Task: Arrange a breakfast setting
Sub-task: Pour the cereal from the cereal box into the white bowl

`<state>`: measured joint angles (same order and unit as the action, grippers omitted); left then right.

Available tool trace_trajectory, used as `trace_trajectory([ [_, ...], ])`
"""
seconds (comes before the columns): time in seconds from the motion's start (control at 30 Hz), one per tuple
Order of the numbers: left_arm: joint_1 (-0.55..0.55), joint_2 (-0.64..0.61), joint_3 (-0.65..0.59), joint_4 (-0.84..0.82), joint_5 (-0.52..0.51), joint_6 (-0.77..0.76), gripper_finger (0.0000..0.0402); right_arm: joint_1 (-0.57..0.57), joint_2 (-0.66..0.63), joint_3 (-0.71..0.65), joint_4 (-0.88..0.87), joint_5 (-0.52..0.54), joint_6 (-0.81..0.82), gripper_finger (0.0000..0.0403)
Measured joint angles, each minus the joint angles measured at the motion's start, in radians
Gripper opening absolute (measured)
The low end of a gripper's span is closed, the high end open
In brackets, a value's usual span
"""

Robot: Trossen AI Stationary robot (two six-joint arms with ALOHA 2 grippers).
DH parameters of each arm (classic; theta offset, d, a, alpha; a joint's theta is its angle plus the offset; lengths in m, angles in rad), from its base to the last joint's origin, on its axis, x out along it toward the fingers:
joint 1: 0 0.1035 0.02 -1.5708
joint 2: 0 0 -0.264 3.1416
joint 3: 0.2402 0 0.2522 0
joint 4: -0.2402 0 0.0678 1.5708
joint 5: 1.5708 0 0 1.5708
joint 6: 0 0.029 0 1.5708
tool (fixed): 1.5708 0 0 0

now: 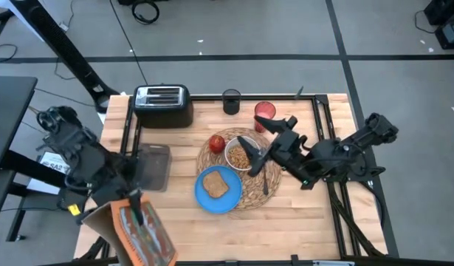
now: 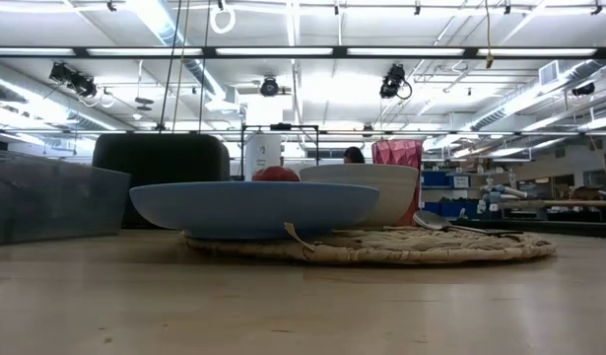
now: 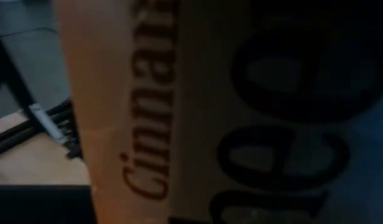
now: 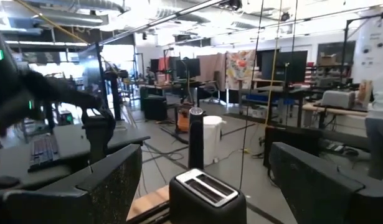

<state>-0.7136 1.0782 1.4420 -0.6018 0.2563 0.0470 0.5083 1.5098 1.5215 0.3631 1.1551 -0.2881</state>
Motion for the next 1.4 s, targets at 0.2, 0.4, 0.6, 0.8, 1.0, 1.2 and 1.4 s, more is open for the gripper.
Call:
trace_trajectory([
  [0.2, -0.051, -0.183, -0.404, 0.325, -0.027, -0.080, 0.0183, 0.000, 0.086, 0.097, 0.003, 0.047, 0.039, 0.0354],
  [0.4, -0.063, -0.295, -0.706, 0.488, -0.041, -0.187, 0.0182, 0.003, 0.141, 0.100, 0.000, 0.111, 0.075, 0.0354],
  [0.6, -0.116, -0.369, -0.945, 0.598, -0.092, -0.197, 0.0182, 0.002, 0.177, 0.100, 0.012, 0.174, 0.077, 0.0352],
  [0.8, -0.122, -0.455, -1.103, 0.725, -0.142, -0.174, 0.0182, 0.006, 0.186, 0.100, 0.010, 0.248, 0.084, 0.0352],
  [1.0, -0.122, -0.559, -1.158, 0.616, -0.152, -0.174, 0.0182, 0.019, 0.186, 0.100, 0.010, 0.327, 0.047, 0.0352],
  [1.2, -0.122, -0.651, -1.155, 0.524, -0.151, -0.186, 0.0202, 0.022, 0.186, 0.100, 0.009, 0.375, 0.046, 0.0352],
  [1.4, -0.120, -0.675, -1.153, 0.491, -0.156, -0.186, 0.0268, 0.018, 0.186, 0.100, 0.009, 0.379, 0.048, 0.0352],
])
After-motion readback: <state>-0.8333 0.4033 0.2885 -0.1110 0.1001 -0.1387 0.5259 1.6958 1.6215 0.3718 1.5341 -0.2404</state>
